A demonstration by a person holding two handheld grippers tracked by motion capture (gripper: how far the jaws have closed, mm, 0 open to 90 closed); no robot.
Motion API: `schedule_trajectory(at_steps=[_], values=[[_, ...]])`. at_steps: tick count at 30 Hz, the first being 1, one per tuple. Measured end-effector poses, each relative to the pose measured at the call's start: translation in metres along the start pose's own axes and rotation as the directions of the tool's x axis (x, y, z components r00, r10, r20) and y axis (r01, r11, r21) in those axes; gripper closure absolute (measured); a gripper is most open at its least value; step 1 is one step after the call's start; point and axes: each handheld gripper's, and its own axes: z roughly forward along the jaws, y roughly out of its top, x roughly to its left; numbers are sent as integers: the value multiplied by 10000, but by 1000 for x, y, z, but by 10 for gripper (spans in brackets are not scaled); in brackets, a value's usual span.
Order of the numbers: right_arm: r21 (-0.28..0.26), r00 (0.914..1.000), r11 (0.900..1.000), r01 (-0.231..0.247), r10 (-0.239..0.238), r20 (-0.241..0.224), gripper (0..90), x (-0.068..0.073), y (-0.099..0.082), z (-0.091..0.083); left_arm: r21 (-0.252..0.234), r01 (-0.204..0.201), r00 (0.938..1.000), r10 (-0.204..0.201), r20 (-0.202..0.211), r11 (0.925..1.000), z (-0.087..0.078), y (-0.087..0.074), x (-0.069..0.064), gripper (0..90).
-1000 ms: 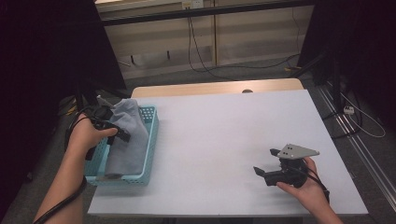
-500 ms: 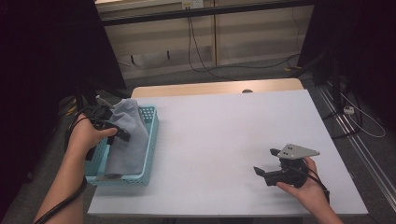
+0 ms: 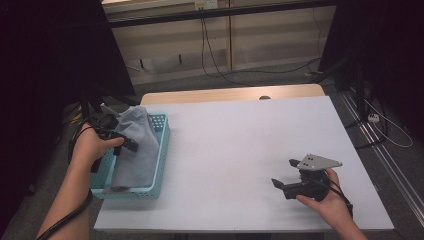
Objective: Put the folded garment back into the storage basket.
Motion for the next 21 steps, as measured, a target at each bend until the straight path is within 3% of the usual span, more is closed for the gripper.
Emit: schedule_trajectory(at_steps=[5, 7, 9, 21], values=[[-1, 10000, 10000, 8, -8, 4, 105, 0, 0, 0, -19, 80, 10000, -80, 4, 10000, 0, 0, 0, 465], [0, 10000, 10000, 6, -6, 11, 105, 0, 0, 0, 177, -164, 9999, 163, 30, 9997, -1, 0, 2, 463], [-3, 10000, 10000, 9, -9, 10, 105, 0, 0, 0, 2, 99, 10000, -99, 13, 10000, 0, 0, 1, 460], [6, 10000, 10000, 10, -10, -4, 104, 0, 0, 0, -2, 146, 9999, -146, 22, 9999, 3, -2, 4, 452]])
